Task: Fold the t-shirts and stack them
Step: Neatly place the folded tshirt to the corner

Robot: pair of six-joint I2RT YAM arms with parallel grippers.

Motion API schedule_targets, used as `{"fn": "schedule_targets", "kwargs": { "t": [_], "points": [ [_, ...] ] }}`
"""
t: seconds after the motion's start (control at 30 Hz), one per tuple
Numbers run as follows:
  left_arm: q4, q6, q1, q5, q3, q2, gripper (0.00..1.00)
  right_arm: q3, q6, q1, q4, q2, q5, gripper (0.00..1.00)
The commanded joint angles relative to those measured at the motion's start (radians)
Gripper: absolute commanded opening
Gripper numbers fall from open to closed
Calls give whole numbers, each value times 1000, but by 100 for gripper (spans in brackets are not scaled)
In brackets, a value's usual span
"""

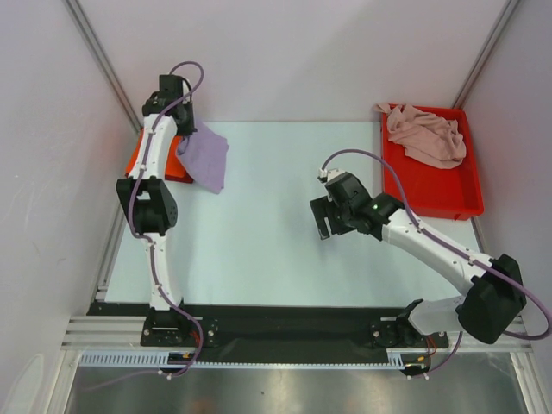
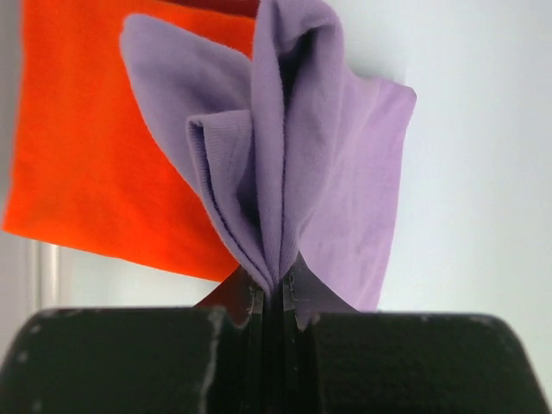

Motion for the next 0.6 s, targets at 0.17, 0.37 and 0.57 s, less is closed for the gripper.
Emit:
{"fn": "schedule_targets", "kwargs": {
  "t": [0.17,0.37,0.57],
  "points": [
    [56,142,37,-101,113,-43,0,68,-54,-29,6,95,-75,81],
    [96,165,57,-68,123,-20,0,101,-59,-39,1,130,-114,81],
    [168,189,57,-68,116,-41,0,120,-44,-42,3,164,-144,80]
  ]
}}
